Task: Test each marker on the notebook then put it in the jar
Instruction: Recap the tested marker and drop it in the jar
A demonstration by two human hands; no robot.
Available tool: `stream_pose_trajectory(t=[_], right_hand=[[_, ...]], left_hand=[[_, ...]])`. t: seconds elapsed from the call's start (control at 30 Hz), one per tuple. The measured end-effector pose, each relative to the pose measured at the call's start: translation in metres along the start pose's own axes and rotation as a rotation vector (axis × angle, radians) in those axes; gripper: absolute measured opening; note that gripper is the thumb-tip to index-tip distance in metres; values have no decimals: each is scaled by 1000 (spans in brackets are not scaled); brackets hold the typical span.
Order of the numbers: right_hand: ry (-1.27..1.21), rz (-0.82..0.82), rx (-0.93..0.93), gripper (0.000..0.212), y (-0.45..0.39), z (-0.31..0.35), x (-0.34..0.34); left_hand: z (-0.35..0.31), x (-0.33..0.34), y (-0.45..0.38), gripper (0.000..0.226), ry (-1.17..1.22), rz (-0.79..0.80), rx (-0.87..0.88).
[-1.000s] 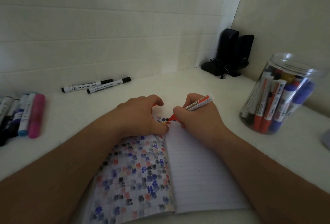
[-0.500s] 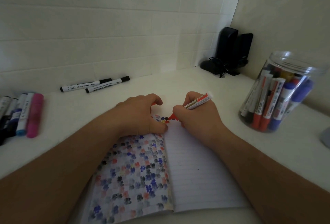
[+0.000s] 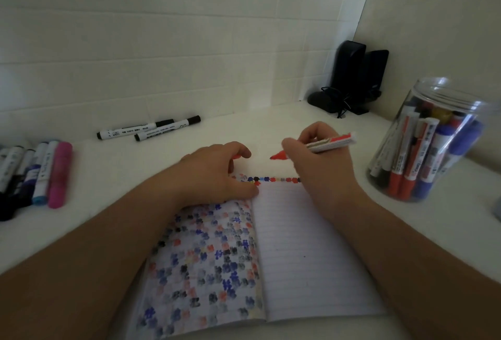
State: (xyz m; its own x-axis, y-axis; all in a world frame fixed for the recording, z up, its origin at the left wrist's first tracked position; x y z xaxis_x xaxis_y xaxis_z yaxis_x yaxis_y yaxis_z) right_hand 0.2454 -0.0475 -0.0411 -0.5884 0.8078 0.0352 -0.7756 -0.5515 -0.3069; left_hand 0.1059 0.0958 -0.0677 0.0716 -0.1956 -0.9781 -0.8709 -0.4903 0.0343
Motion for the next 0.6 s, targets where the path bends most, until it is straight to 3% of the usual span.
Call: stream_pose_trajectory(t=[0.1, 0.2, 0.3, 0.43, 0.6], right_hand=[[-200, 64, 54, 18, -3, 3, -5], [-504, 109, 256, 12, -3, -5, -3], [-745, 150, 475, 26, 3, -11, 4], [-757, 186, 502, 30, 5, -12, 7], [-708, 177, 506, 25, 7, -12, 10]], left_hand=[[1, -14, 3, 29, 123, -187, 41], [-1, -28, 9, 33, 315, -343, 64], [-10, -31, 10, 37, 375, -359, 127], [-13, -29, 8, 19, 391, -338, 157], [-17, -30, 11, 20, 389, -336, 187]])
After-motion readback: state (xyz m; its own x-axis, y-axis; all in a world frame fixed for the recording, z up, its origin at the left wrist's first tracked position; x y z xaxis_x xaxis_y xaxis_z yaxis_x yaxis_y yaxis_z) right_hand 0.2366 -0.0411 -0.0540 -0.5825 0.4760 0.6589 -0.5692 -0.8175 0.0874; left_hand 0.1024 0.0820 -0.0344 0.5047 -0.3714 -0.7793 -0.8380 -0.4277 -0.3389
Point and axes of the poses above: each hand's wrist, its own y-axis away from the middle knuckle, its own x-axis out of the palm, z = x × y, the point moved 8 cm from there along -y, towards the middle knuckle, and after that the axes turned 15 degrees about -y, right-handed, at the moved point
